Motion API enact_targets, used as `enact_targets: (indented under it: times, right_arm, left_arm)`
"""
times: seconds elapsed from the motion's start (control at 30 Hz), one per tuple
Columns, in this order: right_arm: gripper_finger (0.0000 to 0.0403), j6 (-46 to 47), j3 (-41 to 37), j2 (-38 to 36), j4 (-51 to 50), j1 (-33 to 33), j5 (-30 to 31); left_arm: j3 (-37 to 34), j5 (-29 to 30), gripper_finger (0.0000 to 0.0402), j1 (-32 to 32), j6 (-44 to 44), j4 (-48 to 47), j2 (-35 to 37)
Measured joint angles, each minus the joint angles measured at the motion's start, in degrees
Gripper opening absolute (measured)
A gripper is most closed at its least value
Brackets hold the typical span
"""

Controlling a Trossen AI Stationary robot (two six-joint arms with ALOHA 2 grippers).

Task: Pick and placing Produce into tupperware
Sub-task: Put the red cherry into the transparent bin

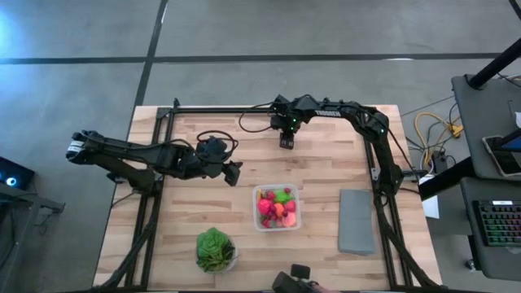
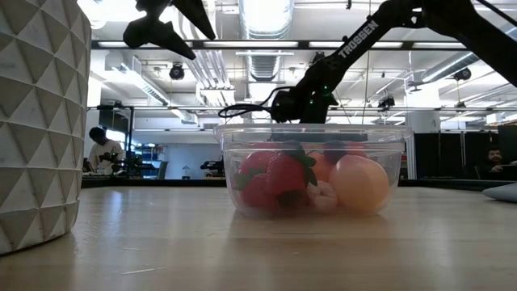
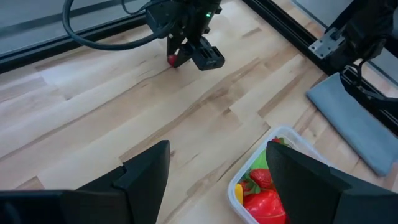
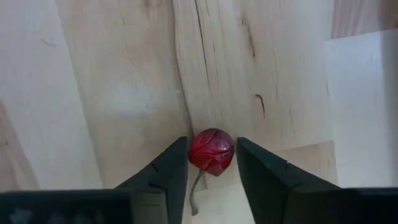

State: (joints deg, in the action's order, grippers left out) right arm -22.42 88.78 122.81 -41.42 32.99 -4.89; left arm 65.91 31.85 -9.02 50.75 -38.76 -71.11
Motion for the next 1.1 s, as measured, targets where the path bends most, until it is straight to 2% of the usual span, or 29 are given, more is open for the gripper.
enact_targets:
  times: [0.47, 0.57, 0.67, 0.77, 0.97, 1.1]
  right_arm:
    - [0.008, 3.4, -0.1, -4.7, -6.0, -1.0, -0.1]
    - [0.0074, 4.7, -0.1, -6.4, -9.8, -1.7, -3.0]
    - [0.0074, 7.6, -0.1, -10.2, -13.9, -3.1, -9.5]
    - [0.0075, 10.4, -0.5, -14.3, -16.4, -6.5, -14.6]
    - [0.0074, 15.9, -1.4, -22.1, -17.9, -18.0, -15.1]
    - [0.008, 21.2, -1.7, -23.1, -16.2, -26.2, -14.8]
  left_arm:
    - [0.0, 0.0, 0.0252, 0.0, 0.1, 0.2, 0.0]
    - [0.0, 0.0, 0.0252, 0.0, 0.1, 0.3, 0.0]
    - [0.0, 0.0, 0.0252, 0.0, 0.0, 0.2, 0.0]
    - [0.0, 0.0, 0.0252, 0.0, -0.1, 0.2, 0.0]
    - [0.0, -0.3, 0.0252, -1.7, -2.7, 0.2, 0.0]
    - [-0.1, -0.5, 0.0252, -4.8, -3.3, 0.3, 0.0]
